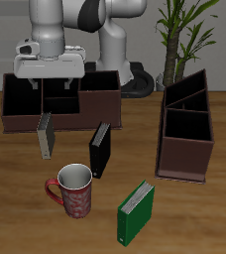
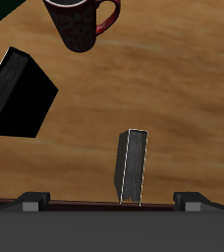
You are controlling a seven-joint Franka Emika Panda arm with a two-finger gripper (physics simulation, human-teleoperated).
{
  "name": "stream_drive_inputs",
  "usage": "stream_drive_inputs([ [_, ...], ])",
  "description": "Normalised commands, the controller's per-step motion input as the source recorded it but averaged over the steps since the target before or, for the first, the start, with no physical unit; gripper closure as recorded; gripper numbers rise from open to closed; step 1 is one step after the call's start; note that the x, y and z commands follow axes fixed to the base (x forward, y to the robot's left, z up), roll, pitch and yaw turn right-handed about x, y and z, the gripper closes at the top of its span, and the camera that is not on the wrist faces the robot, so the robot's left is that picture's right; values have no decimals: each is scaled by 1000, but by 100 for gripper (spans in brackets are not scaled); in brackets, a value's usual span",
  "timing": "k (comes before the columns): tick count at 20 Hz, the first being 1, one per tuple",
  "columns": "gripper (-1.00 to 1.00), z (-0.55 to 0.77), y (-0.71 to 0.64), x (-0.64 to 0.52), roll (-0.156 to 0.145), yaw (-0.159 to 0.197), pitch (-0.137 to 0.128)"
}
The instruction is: Place the yellow book into the left desk caddy's right compartment
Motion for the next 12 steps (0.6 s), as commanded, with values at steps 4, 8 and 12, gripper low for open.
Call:
stream_drive_inputs([
  [4, -100, -237, 49, 16, 51, 37, 2],
  [8, -100, -209, -66, 32, 17, -1, -9],
  [12, -100, -152, -119, 31, -2, -29, 17],
])
